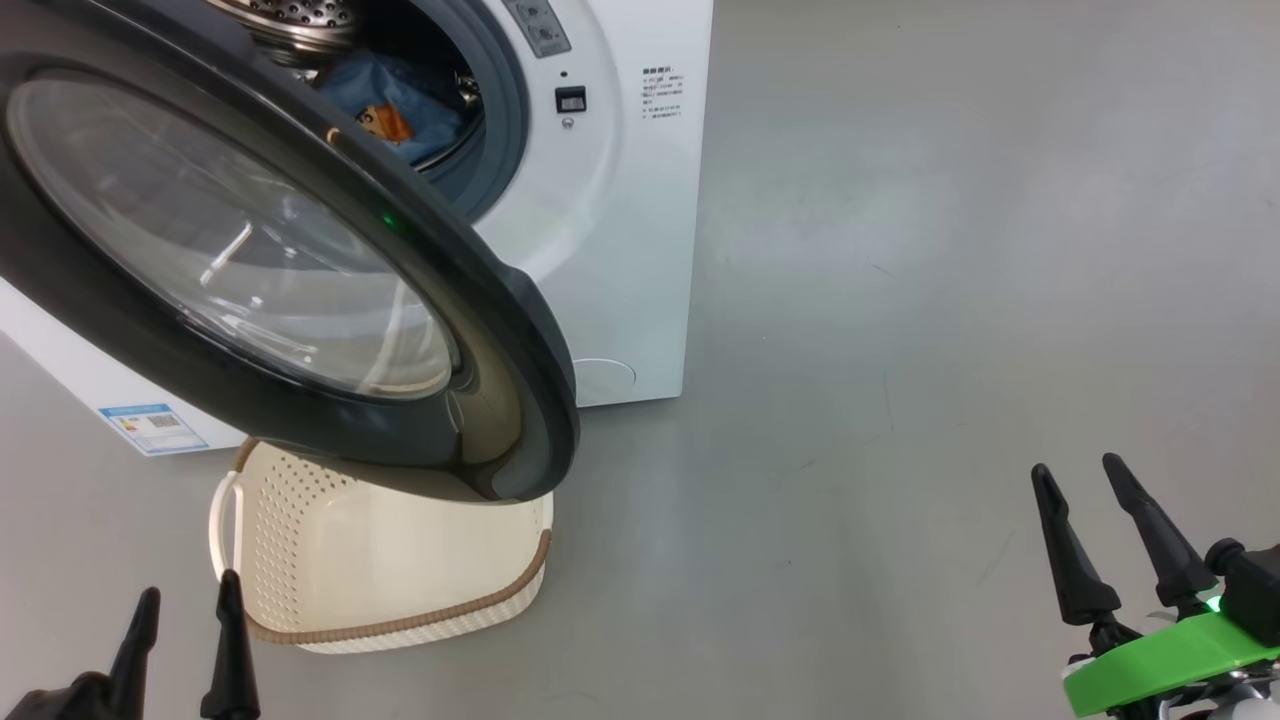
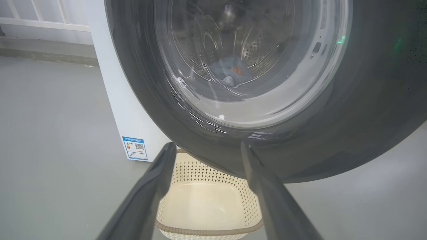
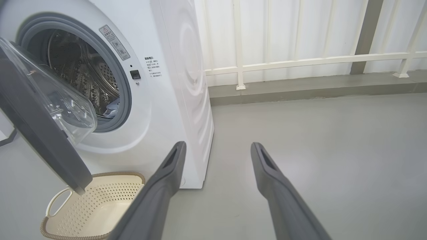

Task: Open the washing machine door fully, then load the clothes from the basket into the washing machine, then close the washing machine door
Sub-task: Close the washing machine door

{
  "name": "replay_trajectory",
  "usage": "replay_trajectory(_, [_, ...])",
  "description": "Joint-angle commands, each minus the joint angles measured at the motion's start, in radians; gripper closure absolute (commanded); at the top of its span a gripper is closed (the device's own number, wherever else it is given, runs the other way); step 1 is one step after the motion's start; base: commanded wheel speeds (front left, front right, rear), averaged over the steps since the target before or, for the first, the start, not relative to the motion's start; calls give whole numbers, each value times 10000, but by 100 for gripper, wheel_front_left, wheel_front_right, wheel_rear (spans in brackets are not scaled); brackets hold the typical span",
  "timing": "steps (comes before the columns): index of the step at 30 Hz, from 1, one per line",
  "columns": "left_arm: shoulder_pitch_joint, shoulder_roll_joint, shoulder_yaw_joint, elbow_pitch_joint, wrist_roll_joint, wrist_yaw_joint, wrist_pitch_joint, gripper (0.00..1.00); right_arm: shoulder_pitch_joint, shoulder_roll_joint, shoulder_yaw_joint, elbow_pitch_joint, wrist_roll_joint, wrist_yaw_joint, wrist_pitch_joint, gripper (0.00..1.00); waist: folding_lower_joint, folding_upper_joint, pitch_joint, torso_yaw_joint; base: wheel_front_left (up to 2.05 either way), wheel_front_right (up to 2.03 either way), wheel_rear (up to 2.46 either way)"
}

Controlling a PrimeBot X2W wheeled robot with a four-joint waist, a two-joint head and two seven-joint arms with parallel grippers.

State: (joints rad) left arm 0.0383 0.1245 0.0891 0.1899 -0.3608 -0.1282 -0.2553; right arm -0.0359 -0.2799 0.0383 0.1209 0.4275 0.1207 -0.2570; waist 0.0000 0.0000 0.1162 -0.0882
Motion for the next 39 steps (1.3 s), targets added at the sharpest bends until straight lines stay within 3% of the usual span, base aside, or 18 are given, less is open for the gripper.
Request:
replay_trajectory(1, [-122,107,356,-194,162,-25,-64,0,18,-154,248,-193,61,100,-48,3,0,0,-18,14,0,0,0])
replay_trajectory(2, [-106,91,349,-191,173,-25,-64,0,16,-137,285,-187,57,100,-48,26,0,0,-38,22,0,0,0])
replay_trajectory(3, [-89,75,340,-193,184,-25,-64,0,12,-124,330,-183,59,100,-48,73,0,0,-53,34,0,0,0])
replay_trajectory(4, [-77,48,350,-187,180,-25,-64,0,-4,-112,380,-188,71,100,-48,100,0,0,-65,52,0,0,0])
replay_trajectory(25, [-94,-641,533,-630,210,-25,-64,0,-2485,977,1742,23,334,100,-48,100,0,0,83,1290,0,0,0])
replay_trajectory(34, [-90,-730,509,-965,351,-25,-64,0,-4341,1183,2260,-1859,395,100,-48,100,0,0,40,1785,0,0,0])
replay_trajectory(39, [16,-739,503,-1050,263,-25,-64,0,-4733,1283,3162,-2896,470,100,-48,100,0,0,-55,1992,0,0,0])
